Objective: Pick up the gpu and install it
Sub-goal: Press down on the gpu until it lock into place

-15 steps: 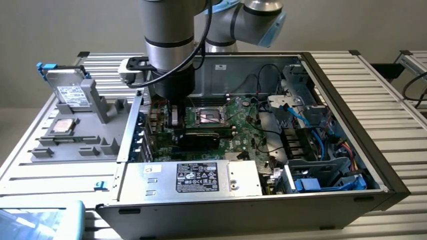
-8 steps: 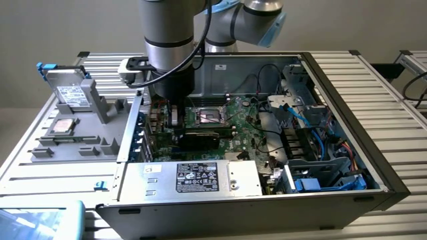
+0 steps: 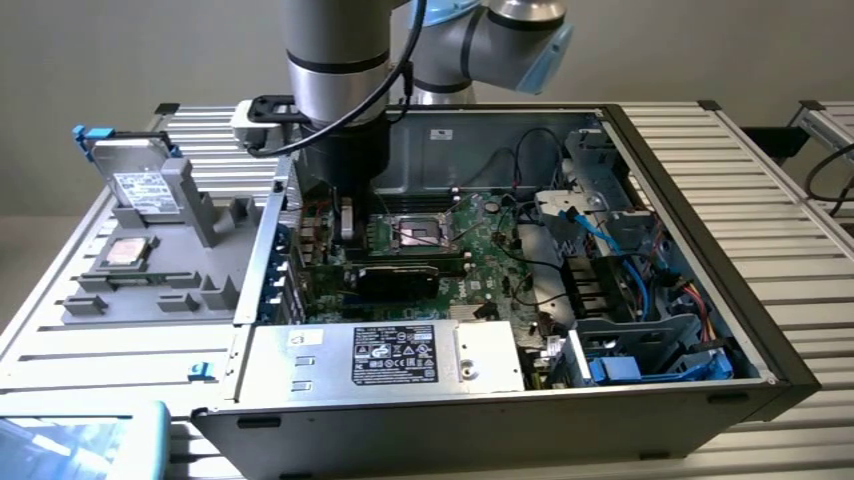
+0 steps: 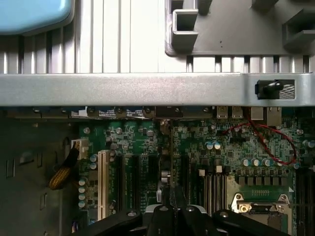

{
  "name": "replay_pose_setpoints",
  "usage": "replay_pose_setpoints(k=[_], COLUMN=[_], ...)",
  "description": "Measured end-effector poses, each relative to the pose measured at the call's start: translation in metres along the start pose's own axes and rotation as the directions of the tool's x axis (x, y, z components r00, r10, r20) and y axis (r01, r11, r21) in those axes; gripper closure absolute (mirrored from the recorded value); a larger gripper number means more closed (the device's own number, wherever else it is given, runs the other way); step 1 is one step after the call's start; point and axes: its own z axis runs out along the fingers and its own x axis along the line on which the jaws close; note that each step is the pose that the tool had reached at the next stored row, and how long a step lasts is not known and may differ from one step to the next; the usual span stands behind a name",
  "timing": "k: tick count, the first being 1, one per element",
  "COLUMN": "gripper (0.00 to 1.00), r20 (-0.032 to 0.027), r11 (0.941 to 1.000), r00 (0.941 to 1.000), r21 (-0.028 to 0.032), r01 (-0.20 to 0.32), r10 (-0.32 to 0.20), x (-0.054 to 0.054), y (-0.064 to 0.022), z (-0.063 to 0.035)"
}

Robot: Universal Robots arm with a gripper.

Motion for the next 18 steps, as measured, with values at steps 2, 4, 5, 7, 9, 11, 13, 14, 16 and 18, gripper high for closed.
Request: replay_pose_setpoints(k=[2, 4, 5, 7, 9, 11, 13, 14, 16, 18], gripper=[0.88, 0.88, 0.88, 0.88, 0.88, 0.88, 0.88, 0.88, 0.88, 0.88], r20=[0.0044, 0.0093, 0.0123, 0.0166, 0.0201, 0.0292, 0.0447, 0.0531, 0.0653, 0.068], r11=[1.0, 1.0, 1.0, 1.0, 1.0, 1.0, 1.0, 1.0, 1.0, 1.0], r00=[1.0, 1.0, 0.9999, 0.9999, 0.9998, 0.9996, 0.999, 0.9986, 0.9979, 0.9977], r21=[-0.0011, -0.0015, -0.0017, -0.0017, -0.0018, -0.0019, -0.002, -0.0022, -0.0026, -0.0033], r01=[0.0, 0.0, 0.0, 0.001, 0.001, 0.001, 0.001, 0.002, 0.002, 0.002], r10=[0.0, 0.0, 0.0, -0.001, 0.0, -0.001, -0.001, -0.001, -0.002, -0.002], x=[0.001, 0.002, 0.003, 0.004, 0.007, 0.01, 0.012, 0.012, 0.012, 0.013], y=[-0.0055, -0.012, -0.0155, -0.0234, -0.0294, -0.0313, -0.0321, -0.0323, -0.0326, -0.0326], z=[-0.0007, -0.0009, -0.0011, -0.0012, -0.0013, -0.0001, 0.0015, 0.0022, 0.0046, 0.0077])
